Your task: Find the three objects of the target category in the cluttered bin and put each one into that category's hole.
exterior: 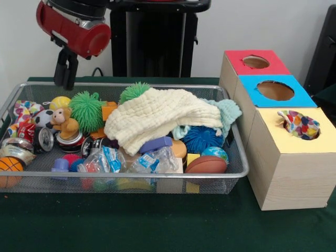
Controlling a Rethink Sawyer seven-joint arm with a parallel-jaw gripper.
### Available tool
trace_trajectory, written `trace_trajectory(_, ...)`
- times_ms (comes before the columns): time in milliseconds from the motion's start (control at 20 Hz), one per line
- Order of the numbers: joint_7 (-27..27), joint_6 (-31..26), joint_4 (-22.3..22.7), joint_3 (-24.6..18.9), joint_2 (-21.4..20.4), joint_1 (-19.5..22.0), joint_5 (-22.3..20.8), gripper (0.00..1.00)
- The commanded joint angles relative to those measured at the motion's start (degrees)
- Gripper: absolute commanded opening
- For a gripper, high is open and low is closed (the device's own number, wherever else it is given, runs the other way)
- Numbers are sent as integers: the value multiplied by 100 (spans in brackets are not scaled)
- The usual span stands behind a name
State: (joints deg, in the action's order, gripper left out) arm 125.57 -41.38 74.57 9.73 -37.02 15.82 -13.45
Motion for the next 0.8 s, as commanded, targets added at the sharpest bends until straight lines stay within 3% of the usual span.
trace_trajectory(50,-340,320,760,-285,323,-32,-518,0)
trace_trajectory(150,-384,429,838,-363,313,48,-549,0)
trace_trajectory(200,-353,429,845,-381,313,63,-590,100)
trace_trajectory(800,-26,732,933,-196,384,52,-828,100)
